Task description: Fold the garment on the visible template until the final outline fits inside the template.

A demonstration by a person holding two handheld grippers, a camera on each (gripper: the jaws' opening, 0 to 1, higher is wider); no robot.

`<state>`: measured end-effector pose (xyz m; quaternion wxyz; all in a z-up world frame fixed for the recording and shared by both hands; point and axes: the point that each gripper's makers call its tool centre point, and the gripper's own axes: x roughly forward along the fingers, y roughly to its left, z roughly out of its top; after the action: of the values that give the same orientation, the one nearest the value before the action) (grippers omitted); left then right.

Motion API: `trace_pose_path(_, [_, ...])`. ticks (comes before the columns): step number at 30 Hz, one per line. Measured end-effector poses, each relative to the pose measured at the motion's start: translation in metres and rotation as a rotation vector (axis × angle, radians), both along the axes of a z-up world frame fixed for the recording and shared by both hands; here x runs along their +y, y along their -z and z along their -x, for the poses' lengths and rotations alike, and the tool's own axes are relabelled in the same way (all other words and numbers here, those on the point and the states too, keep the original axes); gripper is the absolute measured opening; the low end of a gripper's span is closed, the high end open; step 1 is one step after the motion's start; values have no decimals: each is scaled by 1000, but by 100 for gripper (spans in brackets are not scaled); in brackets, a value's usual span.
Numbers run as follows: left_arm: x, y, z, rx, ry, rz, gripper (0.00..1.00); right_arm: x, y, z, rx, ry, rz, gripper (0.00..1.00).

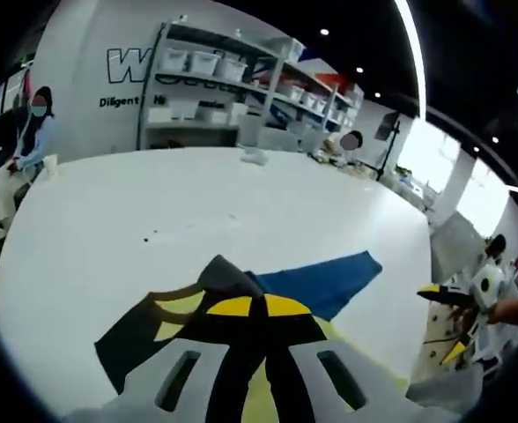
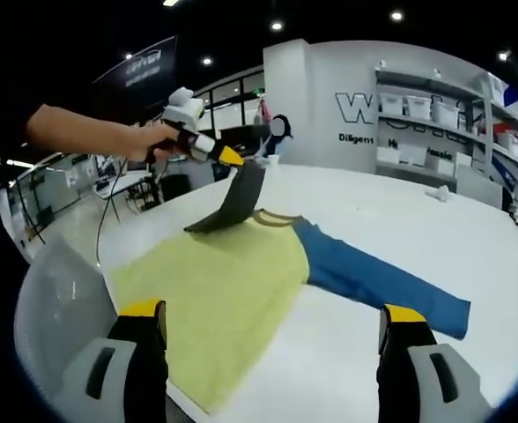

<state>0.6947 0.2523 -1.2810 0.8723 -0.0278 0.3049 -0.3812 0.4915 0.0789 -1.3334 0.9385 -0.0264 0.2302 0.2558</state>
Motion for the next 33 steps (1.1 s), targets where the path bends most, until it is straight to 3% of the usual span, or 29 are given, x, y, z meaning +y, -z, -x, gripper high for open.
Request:
trace_pose_path(14, [-27, 34, 8, 51, 32, -18, 1, -4, 5, -2, 9, 0, 5, 99])
trace_pose_path(27, [-51, 84, 26, 61, 81, -85, 1, -8, 13, 0, 34, 26, -12, 99])
trace_pose_path(33, [-56, 101, 15, 84, 71, -85, 1, -8, 19, 3, 51, 27, -24, 99])
